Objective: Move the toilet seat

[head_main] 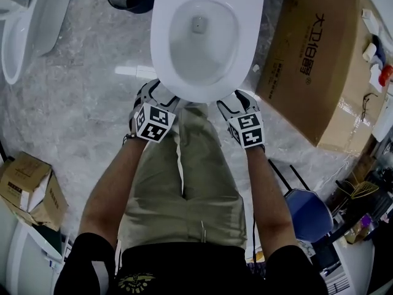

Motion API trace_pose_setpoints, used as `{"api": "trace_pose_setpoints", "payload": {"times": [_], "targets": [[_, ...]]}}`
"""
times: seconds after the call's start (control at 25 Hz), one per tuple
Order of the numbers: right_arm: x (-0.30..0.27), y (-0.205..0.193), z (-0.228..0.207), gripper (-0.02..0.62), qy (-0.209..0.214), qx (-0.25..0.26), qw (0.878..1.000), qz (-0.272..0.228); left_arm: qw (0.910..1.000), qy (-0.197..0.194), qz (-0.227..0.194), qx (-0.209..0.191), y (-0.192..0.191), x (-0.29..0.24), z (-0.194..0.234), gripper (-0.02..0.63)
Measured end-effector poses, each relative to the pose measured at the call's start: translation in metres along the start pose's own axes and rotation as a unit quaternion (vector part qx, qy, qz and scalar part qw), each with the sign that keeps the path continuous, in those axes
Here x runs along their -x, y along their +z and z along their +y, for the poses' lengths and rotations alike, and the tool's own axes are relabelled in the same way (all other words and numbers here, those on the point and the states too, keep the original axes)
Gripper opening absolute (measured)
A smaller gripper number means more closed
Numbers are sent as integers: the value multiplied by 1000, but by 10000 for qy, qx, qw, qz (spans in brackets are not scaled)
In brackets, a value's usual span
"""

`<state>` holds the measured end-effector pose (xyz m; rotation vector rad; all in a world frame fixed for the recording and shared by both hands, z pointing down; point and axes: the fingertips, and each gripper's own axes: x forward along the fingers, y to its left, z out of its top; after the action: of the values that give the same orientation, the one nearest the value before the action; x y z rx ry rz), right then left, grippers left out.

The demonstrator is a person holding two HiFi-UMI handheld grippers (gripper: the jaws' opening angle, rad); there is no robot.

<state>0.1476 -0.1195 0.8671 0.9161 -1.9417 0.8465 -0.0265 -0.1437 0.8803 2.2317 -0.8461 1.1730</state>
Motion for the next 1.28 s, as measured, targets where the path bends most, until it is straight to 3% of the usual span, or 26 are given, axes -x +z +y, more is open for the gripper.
{"api": "trace_pose_setpoints", "payload": {"times": [1.28], "targets": [[92,78,0,285,327,-175,9992,-172,9994,286,-26,176,86,78,7,323]]}}
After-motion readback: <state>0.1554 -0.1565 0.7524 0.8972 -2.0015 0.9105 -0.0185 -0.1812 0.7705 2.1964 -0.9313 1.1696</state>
